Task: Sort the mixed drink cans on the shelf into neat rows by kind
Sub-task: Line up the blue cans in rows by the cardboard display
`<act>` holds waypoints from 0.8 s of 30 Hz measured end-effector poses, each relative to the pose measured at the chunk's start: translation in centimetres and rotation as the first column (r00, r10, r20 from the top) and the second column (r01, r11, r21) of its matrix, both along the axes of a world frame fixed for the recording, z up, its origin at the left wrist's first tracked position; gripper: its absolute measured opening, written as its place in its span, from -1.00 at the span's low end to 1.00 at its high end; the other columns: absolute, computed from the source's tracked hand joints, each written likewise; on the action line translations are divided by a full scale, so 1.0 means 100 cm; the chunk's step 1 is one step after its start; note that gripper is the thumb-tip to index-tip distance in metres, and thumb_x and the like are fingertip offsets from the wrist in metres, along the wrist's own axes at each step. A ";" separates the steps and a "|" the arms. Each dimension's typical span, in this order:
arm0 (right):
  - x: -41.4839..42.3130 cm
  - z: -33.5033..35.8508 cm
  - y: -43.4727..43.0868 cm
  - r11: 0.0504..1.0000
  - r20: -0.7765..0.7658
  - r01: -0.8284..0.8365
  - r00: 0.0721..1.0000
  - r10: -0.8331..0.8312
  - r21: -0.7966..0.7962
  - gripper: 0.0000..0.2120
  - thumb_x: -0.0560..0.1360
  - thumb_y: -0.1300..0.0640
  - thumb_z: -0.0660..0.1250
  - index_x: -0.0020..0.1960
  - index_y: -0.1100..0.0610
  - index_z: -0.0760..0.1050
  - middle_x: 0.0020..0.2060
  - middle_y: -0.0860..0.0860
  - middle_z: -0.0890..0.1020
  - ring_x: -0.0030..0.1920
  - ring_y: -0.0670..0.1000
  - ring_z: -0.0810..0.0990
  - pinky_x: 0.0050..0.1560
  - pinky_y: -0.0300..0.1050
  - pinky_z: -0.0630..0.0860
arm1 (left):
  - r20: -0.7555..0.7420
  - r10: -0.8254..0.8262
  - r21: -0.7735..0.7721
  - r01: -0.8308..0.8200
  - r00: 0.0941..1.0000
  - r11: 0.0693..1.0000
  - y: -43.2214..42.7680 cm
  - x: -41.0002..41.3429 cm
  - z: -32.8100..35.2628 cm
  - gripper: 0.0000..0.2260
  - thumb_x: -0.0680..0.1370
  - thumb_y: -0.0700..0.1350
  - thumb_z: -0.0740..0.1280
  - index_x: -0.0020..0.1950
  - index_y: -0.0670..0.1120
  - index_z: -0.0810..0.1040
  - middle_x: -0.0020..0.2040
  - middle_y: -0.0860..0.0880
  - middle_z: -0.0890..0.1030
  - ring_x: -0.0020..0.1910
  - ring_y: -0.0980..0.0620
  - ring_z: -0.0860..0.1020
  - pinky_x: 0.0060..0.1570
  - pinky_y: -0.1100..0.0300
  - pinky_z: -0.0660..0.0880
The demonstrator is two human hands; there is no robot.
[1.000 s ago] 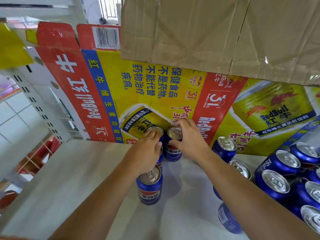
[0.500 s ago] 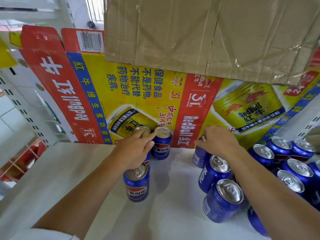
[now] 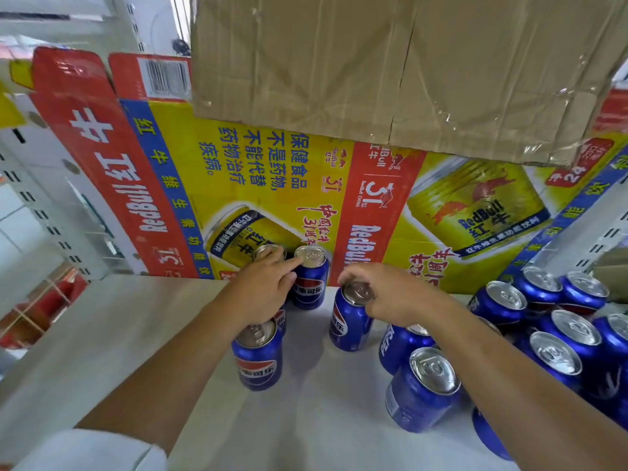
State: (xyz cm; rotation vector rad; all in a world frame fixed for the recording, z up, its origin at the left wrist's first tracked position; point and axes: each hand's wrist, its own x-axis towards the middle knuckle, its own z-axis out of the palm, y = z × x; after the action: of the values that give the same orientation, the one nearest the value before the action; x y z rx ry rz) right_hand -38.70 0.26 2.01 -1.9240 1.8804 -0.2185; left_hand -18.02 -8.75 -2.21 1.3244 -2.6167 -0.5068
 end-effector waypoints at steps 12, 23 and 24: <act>0.018 -0.003 0.003 0.987 -0.070 0.063 0.995 -0.074 -0.146 -0.63 0.34 0.06 0.50 0.08 0.01 0.44 0.01 -0.04 0.58 -0.05 -0.02 0.53 -0.10 -0.12 0.51 | -0.320 0.106 -0.006 -0.114 0.941 0.993 0.004 0.006 -0.002 -0.64 0.66 -0.03 0.15 0.46 0.00 0.39 0.52 -0.05 0.28 0.52 0.04 0.18 0.43 0.14 0.18; 0.032 -0.006 -0.002 0.973 -0.016 0.104 0.994 -0.109 -0.206 -0.60 0.35 0.06 0.51 0.11 0.03 0.43 -0.03 -0.08 0.54 -0.05 -0.01 0.53 -0.11 -0.08 0.51 | -0.244 0.230 0.013 -0.234 0.942 0.972 0.027 0.038 0.006 -0.65 0.55 0.00 0.37 0.34 0.02 0.53 0.35 0.02 0.52 0.24 0.07 0.52 0.08 0.34 0.35; 0.034 -0.006 -0.004 0.973 0.007 0.106 0.994 -0.106 -0.204 -0.61 0.35 0.09 0.51 0.10 0.04 0.44 -0.04 -0.08 0.55 -0.06 -0.02 0.53 -0.13 -0.09 0.52 | -0.247 0.239 0.021 -0.242 0.939 0.970 0.026 0.039 0.006 -0.64 0.54 0.01 0.38 0.33 0.02 0.54 0.29 0.02 0.57 0.19 0.09 0.54 0.03 0.35 0.35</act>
State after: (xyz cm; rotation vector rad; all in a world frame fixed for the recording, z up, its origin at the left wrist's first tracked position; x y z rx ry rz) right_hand -35.27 -0.12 1.41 -1.9553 2.0345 -0.4577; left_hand -14.10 -6.13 -1.61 1.4491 -2.2179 -0.5779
